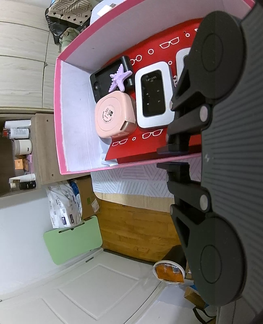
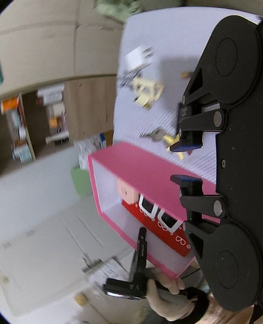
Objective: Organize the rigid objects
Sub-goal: 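Grasp the black battery on the table with the right tool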
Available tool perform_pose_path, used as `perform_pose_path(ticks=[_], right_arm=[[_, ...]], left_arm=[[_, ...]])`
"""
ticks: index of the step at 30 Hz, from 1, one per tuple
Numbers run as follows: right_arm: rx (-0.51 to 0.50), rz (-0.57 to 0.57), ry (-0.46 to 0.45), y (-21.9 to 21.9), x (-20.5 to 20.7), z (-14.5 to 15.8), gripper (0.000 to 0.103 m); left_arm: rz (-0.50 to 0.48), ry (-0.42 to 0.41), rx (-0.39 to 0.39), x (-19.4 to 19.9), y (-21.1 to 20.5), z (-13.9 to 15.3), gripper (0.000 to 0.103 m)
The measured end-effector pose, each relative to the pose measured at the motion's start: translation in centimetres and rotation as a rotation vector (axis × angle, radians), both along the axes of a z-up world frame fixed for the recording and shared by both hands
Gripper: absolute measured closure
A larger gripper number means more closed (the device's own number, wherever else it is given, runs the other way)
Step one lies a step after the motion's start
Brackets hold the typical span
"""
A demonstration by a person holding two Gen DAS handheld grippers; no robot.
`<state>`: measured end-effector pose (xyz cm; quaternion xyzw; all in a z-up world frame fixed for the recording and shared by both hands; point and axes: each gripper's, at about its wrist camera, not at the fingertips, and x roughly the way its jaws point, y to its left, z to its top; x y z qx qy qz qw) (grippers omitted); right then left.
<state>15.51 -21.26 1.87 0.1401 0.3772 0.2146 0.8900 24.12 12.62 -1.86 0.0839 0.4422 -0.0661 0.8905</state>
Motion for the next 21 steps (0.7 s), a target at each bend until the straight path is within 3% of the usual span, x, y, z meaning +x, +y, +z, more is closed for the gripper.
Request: perform_pose_path(ticks=[4,9,12,15,21], right_arm=[[0.02,-0.113,-0.008,-0.9,-1.8,-1.3,0.07],[-0.128,-0.128,-0.004,0.2,-1.5,-3.8,0.066],[-0.156,-0.129,0.002,0.7,-1.4,-5.7,0.065],[-0.168,-0.122,-0.021,1.5,-0.9,-6.6,0.048],[-0.277,-0.144,-0.085,2.5,0.1,-6.9,0.036]], left_arm=[[0.006,0.0,-0.001,0.1,0.1,0.0,0.097],[-0.036,0.061,-0.003,0.0,0.3,0.0,0.095],[-0.069,0.101,0.001,-0.6,0.4,0.3,0.095],[-0.076,0.129,-0.019,-1.5,0.8,1.3,0.095],[-0.087,0.156,0.02,-4.0,0.2,1.7,0.093]])
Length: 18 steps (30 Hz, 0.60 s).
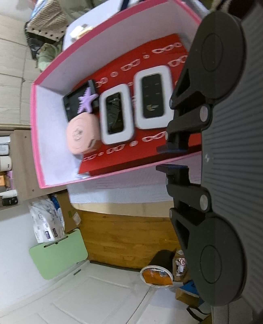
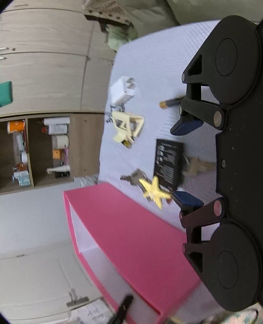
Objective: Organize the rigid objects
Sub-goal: 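Grasp the black battery on the table with the right tool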
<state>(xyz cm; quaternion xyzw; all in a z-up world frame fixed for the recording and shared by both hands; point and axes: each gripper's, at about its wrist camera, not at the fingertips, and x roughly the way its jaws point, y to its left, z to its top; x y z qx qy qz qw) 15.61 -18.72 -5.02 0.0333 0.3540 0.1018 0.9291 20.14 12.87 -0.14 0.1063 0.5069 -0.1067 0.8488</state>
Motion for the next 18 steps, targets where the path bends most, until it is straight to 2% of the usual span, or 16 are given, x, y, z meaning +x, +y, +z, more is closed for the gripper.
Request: perform_pose_path(ticks=[3,5,8,10,14,17,18], right_arm=[[-0.057,0.009,-0.016,0.7,0.8,-0.3,0.033],[-0.058,0.013,-0.018,0.8,1.2,-0.3,0.029],[-0.043,0.015,0.004,1.1,2.2,-0.4,0.023],[-0.039,0.022,0.013,1.6,2.7,-0.5,0.019],[-0.066,-0.035,0.076,2.1,3.8,-1.4,0.017],[-0.06,-0.033,0.085,1.8,4.1,-1.3,0.02],[-0.048,-0.014,0.084,1.7,4.1,-1.2,0.032]], left_arm=[[0.021,0.021,0.006,-0.7,0.0,-0.2,0.093],[0.03,0.018,0.004,-1.0,0.1,-0.1,0.093],[0.032,-0.011,0.024,-1.3,0.0,-0.1,0.096],[0.045,-0.007,0.008,-1.3,0.2,0.0,0.096],[0.066,-0.008,-0.013,-1.3,0.5,-0.1,0.096],[0.081,-0.021,-0.012,-1.4,0.3,-0.2,0.096],[0.086,-0.023,-0.017,-1.5,0.4,-0.2,0.096]])
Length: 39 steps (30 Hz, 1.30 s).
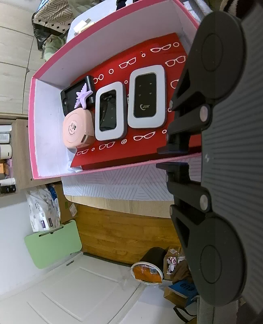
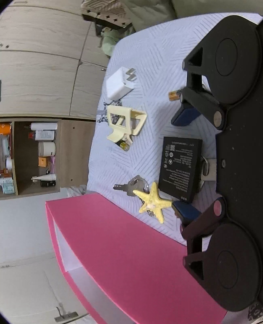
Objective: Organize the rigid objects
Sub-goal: 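Grasp the black battery on the table with the right tool, then lay the black battery on the white router in the box, release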
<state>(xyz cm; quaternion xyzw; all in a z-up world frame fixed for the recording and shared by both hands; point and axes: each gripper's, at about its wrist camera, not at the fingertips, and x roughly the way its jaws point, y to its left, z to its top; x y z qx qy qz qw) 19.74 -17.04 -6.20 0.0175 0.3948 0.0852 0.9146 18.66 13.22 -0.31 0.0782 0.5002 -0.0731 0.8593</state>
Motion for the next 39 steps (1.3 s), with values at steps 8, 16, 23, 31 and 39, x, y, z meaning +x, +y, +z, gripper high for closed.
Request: perform_pose_path(ticks=[8,16,23,31,39], right_arm=[[0.12,-0.017,0.037,-1.9,-0.3,0.5,0.033],[0.293,-0.021,-0.005,-4.3,-1.9,2.5,0.033],[0.333,0.062,-0.136,-3.7,-4.1,7.2,0.033],[0.27,0.432,-0.203,2.1,-2.4,12.4,0.033],[0.205,0.52,-0.018,8.2,5.5,12.0,0.034]], left_arm=[[0.009,0.015,0.013,-0.1,-0.2,-0.3,0.096],[0.009,0.018,0.018,-0.1,-0.3,-0.3,0.096],[0.014,0.033,0.002,0.1,-0.1,-0.2,0.096],[0.021,0.033,-0.002,0.1,0.0,-0.3,0.096],[0.03,0.035,-0.011,0.2,0.1,-0.3,0.096]])
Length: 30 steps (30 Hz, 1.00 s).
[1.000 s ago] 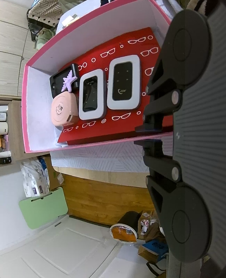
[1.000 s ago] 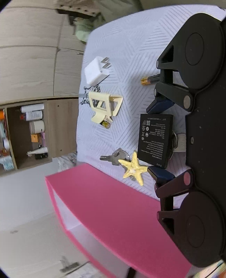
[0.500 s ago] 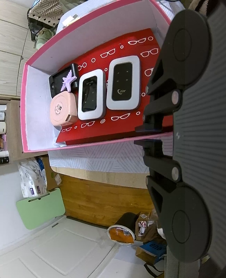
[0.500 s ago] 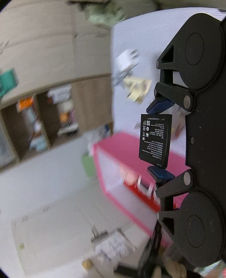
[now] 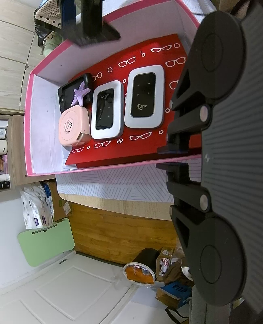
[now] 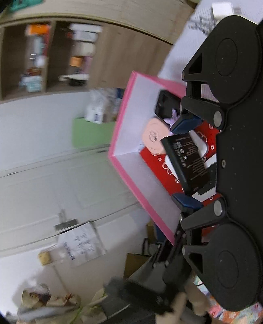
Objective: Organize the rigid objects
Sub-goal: 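Lay the black battery on the white router in the box, release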
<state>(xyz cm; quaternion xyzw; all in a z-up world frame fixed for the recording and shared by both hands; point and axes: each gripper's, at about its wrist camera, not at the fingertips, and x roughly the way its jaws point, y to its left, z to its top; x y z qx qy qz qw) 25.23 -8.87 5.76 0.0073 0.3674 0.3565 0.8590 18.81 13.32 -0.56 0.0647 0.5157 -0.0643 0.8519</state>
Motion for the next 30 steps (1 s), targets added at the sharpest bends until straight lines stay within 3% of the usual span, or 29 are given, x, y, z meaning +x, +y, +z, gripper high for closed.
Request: perform_pose_path(ticks=[5,12,15,18,22,30], right_arm=[[-0.063,0.029,0.176,3.7,3.5,-2.6,0.035],[-0.247,0.007,0.209,7.2,6.1,-5.1,0.035],[-0.281,-0.008,0.223,8.1,6.9,-5.4,0.035],[-0.25,-0.044,0.232,8.1,7.9,-5.0,0.035],[-0.124,-0.058,0.236,6.5,7.8,-3.9,0.031],[0.032,-0.069,0.144,0.8,2.9,-0.4,0.032]], left_arm=[[0.002,0.001,0.0,0.0,0.0,0.0,0.096],[-0.003,0.003,-0.003,0.0,0.0,0.0,0.096],[-0.004,0.003,-0.009,0.1,0.1,0.0,0.096],[-0.005,0.001,-0.012,0.0,0.1,0.0,0.096],[-0.004,0.001,-0.019,0.0,0.3,0.0,0.096],[-0.002,-0.005,-0.022,-0.1,0.3,0.0,0.096]])
